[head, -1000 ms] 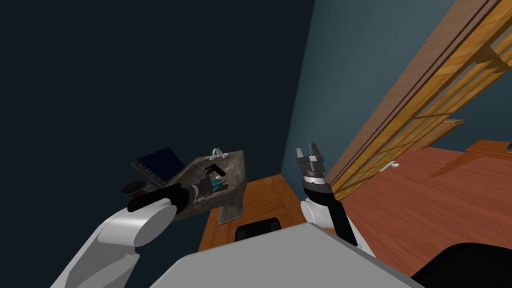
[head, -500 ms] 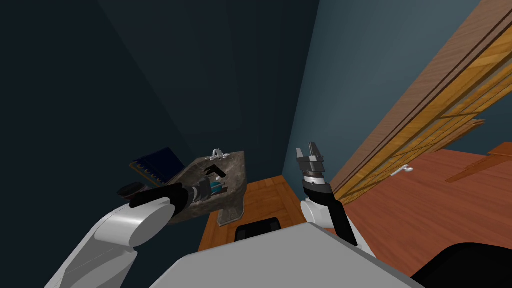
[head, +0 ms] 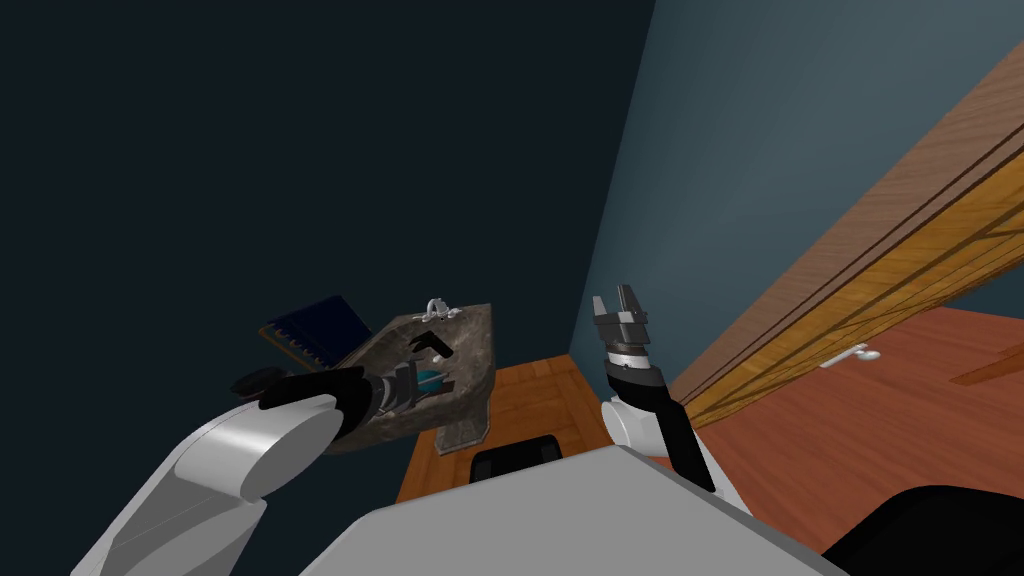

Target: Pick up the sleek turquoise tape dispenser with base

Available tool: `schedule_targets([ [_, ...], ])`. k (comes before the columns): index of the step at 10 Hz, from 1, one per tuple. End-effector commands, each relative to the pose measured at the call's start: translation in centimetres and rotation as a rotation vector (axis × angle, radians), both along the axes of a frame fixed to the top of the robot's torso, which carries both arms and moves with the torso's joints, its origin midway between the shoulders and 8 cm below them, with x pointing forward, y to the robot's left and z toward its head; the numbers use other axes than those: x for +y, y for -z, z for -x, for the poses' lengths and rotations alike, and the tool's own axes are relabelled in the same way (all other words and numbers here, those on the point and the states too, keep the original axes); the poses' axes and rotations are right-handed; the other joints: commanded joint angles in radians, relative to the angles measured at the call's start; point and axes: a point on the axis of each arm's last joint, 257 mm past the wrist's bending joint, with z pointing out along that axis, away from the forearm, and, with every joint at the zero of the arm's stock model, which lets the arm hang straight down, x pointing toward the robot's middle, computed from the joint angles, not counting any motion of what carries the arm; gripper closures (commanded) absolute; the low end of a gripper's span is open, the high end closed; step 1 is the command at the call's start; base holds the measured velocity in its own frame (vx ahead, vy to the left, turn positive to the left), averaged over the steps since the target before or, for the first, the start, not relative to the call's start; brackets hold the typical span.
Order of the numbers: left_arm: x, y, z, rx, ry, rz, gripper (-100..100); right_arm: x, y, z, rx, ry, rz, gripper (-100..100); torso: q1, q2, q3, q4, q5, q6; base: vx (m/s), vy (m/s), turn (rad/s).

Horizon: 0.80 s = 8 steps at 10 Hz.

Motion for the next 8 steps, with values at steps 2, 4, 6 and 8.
schedule_targets([
  [2,0.3,0.3,1.4,0.057,-0.002,-0.018,-100,0.0,0.0,0.0,0.0,0.0,0.0,0,0.0,0.0,0.0,0.0,0.0,0.0,0.068,-0.014,0.074],
  [4,0.5,0.5,2.4,0.097,-0.004,-0.033,-100,0.0,0.0,0.0,0.0,0.0,0.0,0,0.0,0.0,0.0,0.0,0.0,0.0,0.076,-0.021,0.075],
  [6,0.8,0.7,3.4,0.135,-0.006,-0.05,-100,0.0,0.0,0.0,0.0,0.0,0.0,0,0.0,0.0,0.0,0.0,0.0,0.0,0.068,-0.02,0.104],
  [8,1.0,0.5,4.6,0.17,-0.006,-0.076,-100,0.0,0.0,0.0,0.0,0.0,0.0,0,-0.001,-0.001,-0.001,0.0,0.0,0.0,0.1,-0.035,0.109],
])
